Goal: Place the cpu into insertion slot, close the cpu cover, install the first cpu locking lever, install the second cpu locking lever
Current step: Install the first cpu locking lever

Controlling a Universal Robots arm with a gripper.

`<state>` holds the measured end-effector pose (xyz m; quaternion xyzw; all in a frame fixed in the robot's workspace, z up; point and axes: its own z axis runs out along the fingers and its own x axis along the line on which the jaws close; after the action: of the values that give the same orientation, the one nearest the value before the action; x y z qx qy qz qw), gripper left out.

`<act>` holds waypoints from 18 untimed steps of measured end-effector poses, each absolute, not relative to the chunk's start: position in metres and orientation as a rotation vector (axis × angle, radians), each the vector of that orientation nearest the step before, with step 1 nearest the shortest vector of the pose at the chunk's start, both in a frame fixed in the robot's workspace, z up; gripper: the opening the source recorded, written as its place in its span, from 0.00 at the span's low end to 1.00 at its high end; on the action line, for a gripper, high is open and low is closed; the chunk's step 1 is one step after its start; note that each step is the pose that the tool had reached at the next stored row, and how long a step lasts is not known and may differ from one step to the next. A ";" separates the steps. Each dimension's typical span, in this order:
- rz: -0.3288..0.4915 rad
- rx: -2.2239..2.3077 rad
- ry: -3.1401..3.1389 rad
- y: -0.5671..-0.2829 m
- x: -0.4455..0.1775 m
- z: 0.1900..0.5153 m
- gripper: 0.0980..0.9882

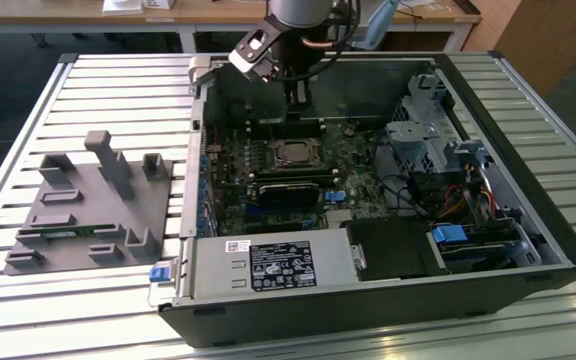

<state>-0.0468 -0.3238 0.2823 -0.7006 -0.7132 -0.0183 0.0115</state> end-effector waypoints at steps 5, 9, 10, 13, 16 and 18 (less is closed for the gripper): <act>-0.056 -2.117 -2.288 -0.324 -0.047 0.283 0.00; -0.054 -2.031 -2.363 -0.324 -0.047 0.282 0.00; -0.054 -2.009 -2.381 -0.324 -0.047 0.282 0.00; -0.053 -1.942 -2.435 -0.324 -0.047 0.282 0.00; -0.052 -1.875 -2.486 -0.324 -0.047 0.282 0.00; -0.051 -1.830 -2.519 -0.324 -0.047 0.282 0.00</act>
<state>-0.0472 -0.3238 0.2815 -0.5876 -0.8089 -0.0164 0.0140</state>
